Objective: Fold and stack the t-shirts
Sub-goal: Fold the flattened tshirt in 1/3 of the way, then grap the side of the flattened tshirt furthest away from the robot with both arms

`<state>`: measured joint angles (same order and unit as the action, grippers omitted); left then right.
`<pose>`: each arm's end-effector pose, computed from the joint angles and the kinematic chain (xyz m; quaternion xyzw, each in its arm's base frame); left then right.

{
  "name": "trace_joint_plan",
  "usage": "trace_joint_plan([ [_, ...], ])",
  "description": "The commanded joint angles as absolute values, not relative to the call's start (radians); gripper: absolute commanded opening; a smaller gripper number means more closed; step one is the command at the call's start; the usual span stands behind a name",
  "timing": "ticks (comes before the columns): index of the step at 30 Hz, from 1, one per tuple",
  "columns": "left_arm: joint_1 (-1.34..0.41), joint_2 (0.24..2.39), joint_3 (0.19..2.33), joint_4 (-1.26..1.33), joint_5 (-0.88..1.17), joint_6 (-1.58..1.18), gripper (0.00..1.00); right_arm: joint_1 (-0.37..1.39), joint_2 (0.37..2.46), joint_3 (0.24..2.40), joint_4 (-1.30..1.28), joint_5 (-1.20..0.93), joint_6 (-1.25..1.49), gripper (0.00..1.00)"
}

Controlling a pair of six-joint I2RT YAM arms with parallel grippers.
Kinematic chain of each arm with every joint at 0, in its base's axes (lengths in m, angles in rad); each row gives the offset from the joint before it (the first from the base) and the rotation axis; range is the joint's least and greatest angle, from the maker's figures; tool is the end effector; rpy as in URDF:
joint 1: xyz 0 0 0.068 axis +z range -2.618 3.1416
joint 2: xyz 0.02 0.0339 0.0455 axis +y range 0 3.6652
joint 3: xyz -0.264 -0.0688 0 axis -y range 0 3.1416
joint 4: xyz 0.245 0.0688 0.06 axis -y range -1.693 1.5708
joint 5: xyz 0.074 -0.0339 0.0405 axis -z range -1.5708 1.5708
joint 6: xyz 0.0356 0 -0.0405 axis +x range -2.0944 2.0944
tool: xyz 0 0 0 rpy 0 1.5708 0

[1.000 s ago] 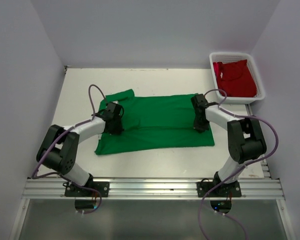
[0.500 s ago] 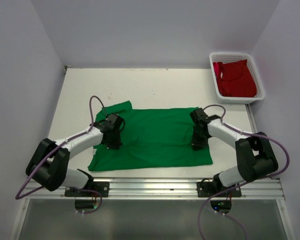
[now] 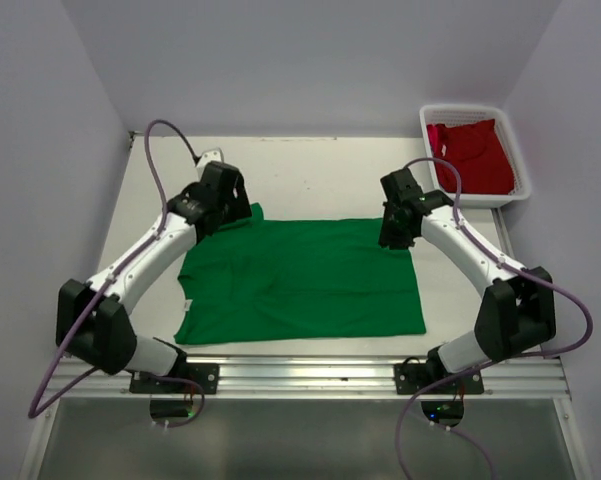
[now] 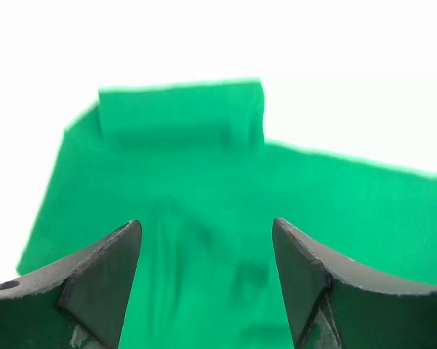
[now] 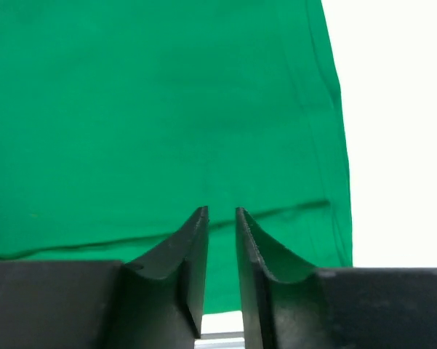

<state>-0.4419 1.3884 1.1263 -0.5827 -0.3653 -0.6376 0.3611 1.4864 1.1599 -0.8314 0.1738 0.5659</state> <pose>0.2725 -0.1149 0.2874 -0.1540 0.9086 -0.0338 0.3868 0.2761 0.0977 0.2549 0.1174 0.9681 0.0153 0.2206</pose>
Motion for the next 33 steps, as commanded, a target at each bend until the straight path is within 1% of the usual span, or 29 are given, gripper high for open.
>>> trace_joint_plan([
  [1, -0.306, 1.601, 1.301, -0.491, -0.373, -0.546, 0.77, 0.364, 1.523, 1.238, -0.845, 0.178, 0.514, 0.31],
  [2, -0.293, 1.656, 1.348, -0.498, -0.376, -0.537, 0.77, 0.364, 1.52, 1.242, -0.842, 0.173, 0.514, 0.31],
  [3, -0.279, 1.772, 1.4, -0.53, -0.376, -0.517, 0.77, 0.364, 1.513, 1.239, -0.838, 0.167, 0.514, 0.32],
  [4, -0.255, 1.832, 1.519, -0.561, -0.374, -0.514, 0.77, 0.364, 1.502, 1.235, -0.833, 0.16, 0.512, 0.33],
  [6, -0.232, 1.987, 1.633, -0.651, -0.379, -0.512, 0.76, 0.364, 1.467, 1.21, -0.827, 0.155, 0.511, 0.33],
  [7, -0.21, 2.024, 1.714, -0.672, -0.368, -0.511, 0.75, 0.364, 1.456, 1.2, -0.825, 0.155, 0.508, 0.33],
  [10, -0.177, 2.101, 1.762, -0.678, -0.347, -0.506, 0.72, 0.364, 1.411, 1.155, -0.824, 0.163, 0.496, 0.33],
  [14, -0.141, 2.131, 1.749, -0.686, -0.357, -0.54, 0.65, 0.364, 1.381, 1.117, -0.819, 0.173, 0.489, 0.32],
  [17, -0.117, 2.141, 1.729, -0.724, -0.376, -0.584, 0.59, 0.362, 1.374, 1.094, -0.815, 0.17, 0.489, 0.32],
  [22, -0.094, 2.095, 1.623, -0.666, -0.347, -0.597, 0.56, 0.364, 1.384, 1.086, -0.811, 0.17, 0.494, 0.31],
  [26, -0.084, 2.102, 1.592, -0.66, -0.31, -0.598, 0.53, 0.364, 1.385, 1.088, -0.811, 0.175, 0.495, 0.31],
  [33, -0.084, 2.076, 1.516, -0.589, -0.215, -0.603, 0.45, 0.362, 1.385, 1.078, -0.811, 0.189, 0.497, 0.3],
])
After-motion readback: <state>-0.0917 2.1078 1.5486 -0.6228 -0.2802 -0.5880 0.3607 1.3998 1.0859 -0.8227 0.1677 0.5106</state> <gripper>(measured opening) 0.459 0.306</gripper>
